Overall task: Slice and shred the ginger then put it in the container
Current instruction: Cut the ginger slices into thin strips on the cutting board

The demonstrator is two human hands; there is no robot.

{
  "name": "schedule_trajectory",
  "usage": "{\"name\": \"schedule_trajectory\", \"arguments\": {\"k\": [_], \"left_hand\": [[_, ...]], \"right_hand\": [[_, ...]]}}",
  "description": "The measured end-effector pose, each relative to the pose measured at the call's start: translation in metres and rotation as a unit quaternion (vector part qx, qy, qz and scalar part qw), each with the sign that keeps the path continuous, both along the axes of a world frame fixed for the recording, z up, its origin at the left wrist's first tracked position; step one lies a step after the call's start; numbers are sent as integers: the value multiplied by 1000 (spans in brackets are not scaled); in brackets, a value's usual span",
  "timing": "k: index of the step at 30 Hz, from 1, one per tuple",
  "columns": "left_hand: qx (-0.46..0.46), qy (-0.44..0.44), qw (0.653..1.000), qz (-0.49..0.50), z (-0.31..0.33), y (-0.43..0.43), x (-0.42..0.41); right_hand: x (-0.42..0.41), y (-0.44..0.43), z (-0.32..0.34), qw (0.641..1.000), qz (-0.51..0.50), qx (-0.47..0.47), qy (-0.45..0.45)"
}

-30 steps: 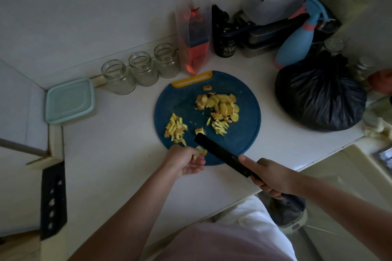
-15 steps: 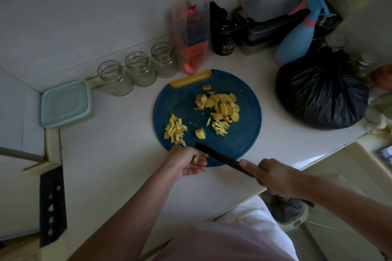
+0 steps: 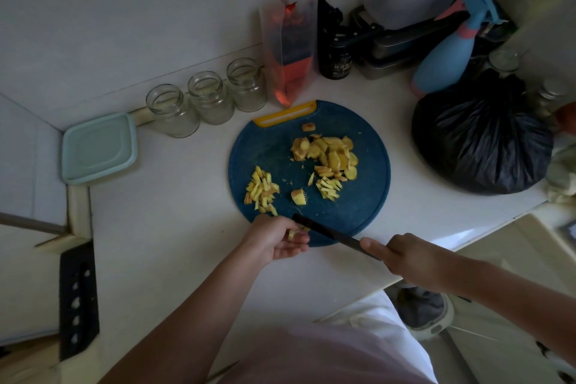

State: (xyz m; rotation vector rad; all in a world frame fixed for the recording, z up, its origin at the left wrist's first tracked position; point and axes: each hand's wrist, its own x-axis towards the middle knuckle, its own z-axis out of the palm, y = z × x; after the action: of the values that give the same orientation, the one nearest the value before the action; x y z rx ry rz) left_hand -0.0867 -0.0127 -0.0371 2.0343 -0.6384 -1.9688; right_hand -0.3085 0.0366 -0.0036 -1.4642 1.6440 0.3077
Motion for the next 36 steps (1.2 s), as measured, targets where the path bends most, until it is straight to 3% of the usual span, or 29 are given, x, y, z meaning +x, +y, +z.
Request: {"name": "schedule_trajectory", "arguments": {"k": [11, 16, 21, 28, 32, 36], "left_hand": [[6, -19, 998, -64, 1, -11, 2], [11, -25, 997, -75, -2, -12, 3], [26, -19, 997, -68, -2, -14, 3], [15, -19, 998, -56, -3, -13, 5], [11, -29, 998, -52, -3, -9, 5], [18, -16, 998, -58, -4, -11, 6]], "right_hand": [[-3, -7, -5, 991, -43, 106, -64], [-1, -2, -8, 999, 44, 16, 5], [25, 8, -12, 995, 70, -68, -1], [33, 14, -17, 993, 55, -95, 37], [29, 28, -11, 980, 91, -122, 127], [17, 35, -15, 986, 43, -96, 129]]}}
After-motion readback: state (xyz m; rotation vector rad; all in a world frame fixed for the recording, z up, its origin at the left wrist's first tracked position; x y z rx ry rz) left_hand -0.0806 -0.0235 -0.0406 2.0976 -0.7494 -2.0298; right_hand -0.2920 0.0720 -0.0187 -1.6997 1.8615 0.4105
